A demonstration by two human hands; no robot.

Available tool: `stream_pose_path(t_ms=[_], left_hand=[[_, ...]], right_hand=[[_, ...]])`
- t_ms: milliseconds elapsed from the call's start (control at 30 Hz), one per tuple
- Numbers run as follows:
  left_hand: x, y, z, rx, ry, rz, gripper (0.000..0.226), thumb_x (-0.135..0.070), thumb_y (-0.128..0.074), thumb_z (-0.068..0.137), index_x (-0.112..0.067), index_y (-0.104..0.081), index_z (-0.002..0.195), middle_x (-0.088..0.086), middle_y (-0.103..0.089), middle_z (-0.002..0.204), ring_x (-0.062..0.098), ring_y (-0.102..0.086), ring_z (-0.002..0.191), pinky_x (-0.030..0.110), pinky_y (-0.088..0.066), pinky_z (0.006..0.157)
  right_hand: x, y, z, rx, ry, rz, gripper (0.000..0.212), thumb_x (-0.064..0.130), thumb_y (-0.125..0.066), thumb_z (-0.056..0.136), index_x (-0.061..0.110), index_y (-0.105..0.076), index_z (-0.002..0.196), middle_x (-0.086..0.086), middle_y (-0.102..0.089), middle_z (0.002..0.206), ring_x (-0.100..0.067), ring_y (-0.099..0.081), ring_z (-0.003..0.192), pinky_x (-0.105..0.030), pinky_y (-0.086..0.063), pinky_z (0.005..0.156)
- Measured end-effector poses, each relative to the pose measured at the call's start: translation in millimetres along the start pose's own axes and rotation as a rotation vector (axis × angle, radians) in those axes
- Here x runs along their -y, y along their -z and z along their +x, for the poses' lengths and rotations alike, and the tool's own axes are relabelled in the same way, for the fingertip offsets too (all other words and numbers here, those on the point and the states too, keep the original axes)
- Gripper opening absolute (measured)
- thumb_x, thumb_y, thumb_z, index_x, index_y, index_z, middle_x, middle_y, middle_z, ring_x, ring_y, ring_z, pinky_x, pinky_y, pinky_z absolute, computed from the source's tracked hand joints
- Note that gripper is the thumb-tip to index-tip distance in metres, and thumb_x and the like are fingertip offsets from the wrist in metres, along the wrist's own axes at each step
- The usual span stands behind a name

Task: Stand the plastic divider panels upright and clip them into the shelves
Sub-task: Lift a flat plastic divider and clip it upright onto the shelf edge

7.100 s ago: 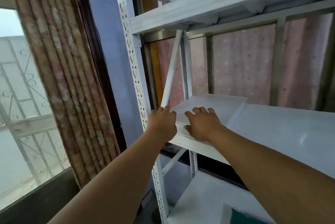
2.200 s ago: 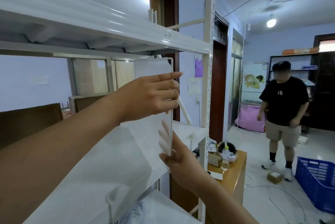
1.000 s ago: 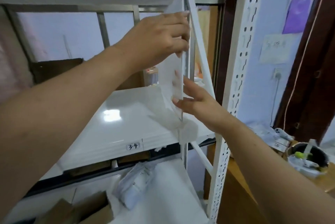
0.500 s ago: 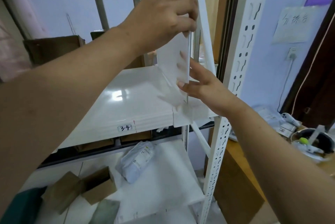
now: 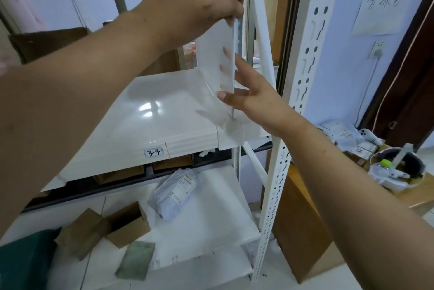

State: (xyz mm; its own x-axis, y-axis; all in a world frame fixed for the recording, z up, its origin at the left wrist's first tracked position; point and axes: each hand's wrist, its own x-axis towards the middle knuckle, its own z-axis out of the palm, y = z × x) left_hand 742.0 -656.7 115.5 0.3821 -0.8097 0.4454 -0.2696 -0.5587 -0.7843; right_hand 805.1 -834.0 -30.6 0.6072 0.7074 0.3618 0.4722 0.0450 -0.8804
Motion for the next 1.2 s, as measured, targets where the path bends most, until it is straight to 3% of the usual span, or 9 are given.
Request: stream_pose_path(t_ms=[67,133,200,267,500,700,867,1000,1200], left_hand=[[-0.8,1.2,0.0,-0.009,0.006,-0.022,0.026,-0.008,-0.053,0.114,0.0,-0.076,0.105,0.022,-0.071,0.114,0.04,-0.067,0.117,0.056,-0.06,0.089],[-2.8,0.6,-1.2,-0.006,0.012,-0.052,0.021,-0.011,-0.059,0.111,-0.004,-0.077,0.103,0.019,-0.071,0.111,0.039,-0.065,0.12,0.058,-0.058,0.096],[-7.5,-2.9,-3.9,-0.013,0.023,-0.094,0.019,-0.013,-0.063,0.109,-0.005,-0.079,0.101,0.016,-0.071,0.108,0.035,-0.063,0.123,0.057,-0.053,0.108],[-13.0,-8.7,-9.1,-0.037,0.028,-0.123,0.018,-0.013,-0.065,0.109,-0.005,-0.079,0.1,0.015,-0.07,0.104,0.034,-0.063,0.12,0.054,-0.05,0.115],[-28.8,-27.4,-24.3,-0.2,0.009,-0.21,0.016,0.001,-0.07,0.104,0.0,-0.079,0.092,0.017,-0.073,0.092,0.036,-0.072,0.096,0.054,-0.055,0.11],[-34.7,-40.1,-34.3,-0.186,0.027,-0.276,0.012,0.008,-0.069,0.103,0.002,-0.078,0.098,0.019,-0.072,0.096,0.034,-0.07,0.101,0.056,-0.053,0.111],[-44.7,-43.6,-43.3,-0.157,0.038,-0.295,0.011,0.003,-0.071,0.103,0.0,-0.078,0.095,0.016,-0.07,0.097,0.034,-0.07,0.107,0.055,-0.049,0.115],[-48.3,-47.0,-47.2,-0.131,0.035,-0.312,0.007,0.002,-0.073,0.102,-0.001,-0.077,0.096,0.015,-0.069,0.101,0.032,-0.064,0.116,0.056,-0.052,0.111],[-48.2,-51.2,-48.8,-0.192,0.031,-0.302,0.019,0.0,-0.067,0.105,-0.003,-0.078,0.09,0.012,-0.069,0.096,0.028,-0.063,0.115,0.051,-0.052,0.113]], right_hand=[[4.0,-2.9,3.6,-0.111,0.002,-0.141,0.049,0.05,-0.067,0.095,0.034,-0.052,0.139,0.007,-0.064,0.139,-0.017,-0.069,0.119,-0.051,-0.057,0.102],[6.4,-5.4,8.3,-0.249,0.078,-0.342,0.045,0.061,-0.057,0.097,0.016,-0.061,0.097,-0.006,-0.07,0.099,-0.021,-0.071,0.091,-0.052,-0.061,0.082],[4.8,-8.0,11.0,-0.314,0.163,-0.518,0.057,0.051,-0.05,0.104,0.005,-0.051,0.071,-0.016,-0.058,0.072,-0.027,-0.059,0.065,-0.053,-0.054,0.067],[3.3,-12.4,10.9,-0.343,0.195,-0.589,0.056,0.039,-0.049,0.107,0.005,-0.045,0.062,-0.015,-0.052,0.063,-0.028,-0.05,0.057,-0.05,-0.048,0.059],[-23.0,-31.8,5.2,-0.361,0.199,-0.625,0.051,0.025,-0.045,0.109,0.017,-0.032,0.06,0.004,-0.032,0.054,-0.018,-0.034,0.05,-0.035,-0.027,0.055],[-33.1,-29.2,4.7,-0.307,0.173,-0.531,0.051,0.03,-0.043,0.109,0.009,-0.038,0.063,0.002,-0.036,0.057,-0.019,-0.036,0.055,-0.036,-0.031,0.057],[-49.3,-16.7,-17.2,-0.2,0.152,-0.566,0.041,0.042,-0.063,0.1,0.012,-0.049,0.075,0.0,-0.046,0.071,-0.017,-0.044,0.072,-0.031,-0.036,0.064],[-41.3,-5.4,-24.5,-0.135,0.092,-0.453,0.029,0.04,-0.076,0.091,0.016,-0.062,0.084,-0.005,-0.058,0.081,-0.019,-0.055,0.074,-0.042,-0.05,0.069],[-42.7,-8.9,-25.0,-0.164,0.138,-0.52,0.025,0.036,-0.079,0.086,0.015,-0.066,0.083,-0.002,-0.061,0.084,-0.022,-0.061,0.08,-0.049,-0.053,0.076]])
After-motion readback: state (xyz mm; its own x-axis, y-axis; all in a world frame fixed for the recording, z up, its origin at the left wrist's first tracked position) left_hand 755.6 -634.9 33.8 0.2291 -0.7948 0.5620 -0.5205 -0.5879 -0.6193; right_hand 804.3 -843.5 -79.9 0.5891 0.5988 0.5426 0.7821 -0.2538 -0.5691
